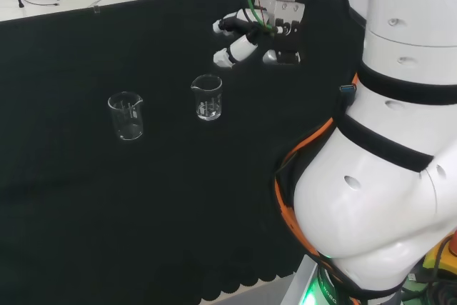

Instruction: Pick up the beaker on the right.

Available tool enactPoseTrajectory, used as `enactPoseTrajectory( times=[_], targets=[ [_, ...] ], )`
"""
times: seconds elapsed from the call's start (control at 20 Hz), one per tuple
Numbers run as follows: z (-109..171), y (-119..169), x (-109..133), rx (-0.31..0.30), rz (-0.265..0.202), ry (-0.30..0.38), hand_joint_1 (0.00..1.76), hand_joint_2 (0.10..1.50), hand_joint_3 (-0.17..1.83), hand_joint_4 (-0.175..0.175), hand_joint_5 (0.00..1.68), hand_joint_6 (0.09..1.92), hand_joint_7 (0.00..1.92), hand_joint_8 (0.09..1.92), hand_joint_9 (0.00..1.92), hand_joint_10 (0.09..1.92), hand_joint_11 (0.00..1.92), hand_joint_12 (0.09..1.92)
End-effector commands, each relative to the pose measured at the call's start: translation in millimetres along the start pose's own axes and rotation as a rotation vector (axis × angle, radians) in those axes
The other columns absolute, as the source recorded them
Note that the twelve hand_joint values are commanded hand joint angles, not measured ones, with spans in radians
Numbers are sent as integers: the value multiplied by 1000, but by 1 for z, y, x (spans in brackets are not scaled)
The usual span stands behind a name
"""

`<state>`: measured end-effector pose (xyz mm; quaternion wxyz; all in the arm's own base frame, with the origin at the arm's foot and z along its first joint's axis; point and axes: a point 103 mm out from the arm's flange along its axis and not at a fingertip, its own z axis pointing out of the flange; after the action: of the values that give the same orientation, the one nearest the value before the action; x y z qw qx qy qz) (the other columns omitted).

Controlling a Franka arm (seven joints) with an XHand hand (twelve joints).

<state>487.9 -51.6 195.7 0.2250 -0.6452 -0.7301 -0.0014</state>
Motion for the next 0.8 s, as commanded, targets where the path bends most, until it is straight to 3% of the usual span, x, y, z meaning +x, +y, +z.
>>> enactPoseTrajectory(
  times=[0.05, 0.8],
  targets=[
    [14, 14, -5, -19, -51, 49, 778, 527, 681, -7, 265, 87, 174, 531, 252, 635, 0, 1054],
    [47, 29, -26, -4, -101, 80, 779, 490, 655, -1, 272, 87, 175, 508, 212, 611, 0, 929]
  ],
)
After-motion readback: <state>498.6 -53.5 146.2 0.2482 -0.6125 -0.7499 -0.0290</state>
